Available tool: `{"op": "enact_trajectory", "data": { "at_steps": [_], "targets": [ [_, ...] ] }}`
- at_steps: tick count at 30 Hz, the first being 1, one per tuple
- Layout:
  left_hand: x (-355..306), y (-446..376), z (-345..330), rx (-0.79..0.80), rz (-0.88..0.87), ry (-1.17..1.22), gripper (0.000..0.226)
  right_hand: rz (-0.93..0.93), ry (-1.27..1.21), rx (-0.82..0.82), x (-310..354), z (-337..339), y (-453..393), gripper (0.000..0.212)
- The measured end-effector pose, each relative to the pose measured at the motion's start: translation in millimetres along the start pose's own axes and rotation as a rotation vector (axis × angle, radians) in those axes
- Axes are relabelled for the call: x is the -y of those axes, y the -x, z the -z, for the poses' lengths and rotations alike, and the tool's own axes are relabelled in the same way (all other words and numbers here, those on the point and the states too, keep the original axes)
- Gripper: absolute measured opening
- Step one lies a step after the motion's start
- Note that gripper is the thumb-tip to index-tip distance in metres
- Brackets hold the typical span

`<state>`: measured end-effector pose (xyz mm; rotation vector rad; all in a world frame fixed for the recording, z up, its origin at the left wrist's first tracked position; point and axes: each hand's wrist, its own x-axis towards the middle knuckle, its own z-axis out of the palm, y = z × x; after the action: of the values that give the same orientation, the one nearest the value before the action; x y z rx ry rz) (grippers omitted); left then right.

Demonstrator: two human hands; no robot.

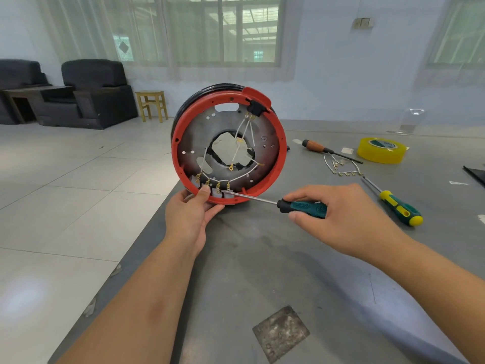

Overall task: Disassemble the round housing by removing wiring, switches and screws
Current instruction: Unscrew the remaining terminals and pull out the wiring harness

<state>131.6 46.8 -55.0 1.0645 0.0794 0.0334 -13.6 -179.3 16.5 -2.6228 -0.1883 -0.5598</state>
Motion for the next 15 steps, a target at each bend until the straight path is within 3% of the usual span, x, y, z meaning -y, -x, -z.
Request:
{"op": "enact_trajectory", "data": {
  "at_steps": [15],
  "targets": [
    [1.2,-1.6,2.5,0.015,0.017,0.037,0.010,0.027,0.051,-0.061,3.1,-22.5,9.3,0.025]
  ]
}}
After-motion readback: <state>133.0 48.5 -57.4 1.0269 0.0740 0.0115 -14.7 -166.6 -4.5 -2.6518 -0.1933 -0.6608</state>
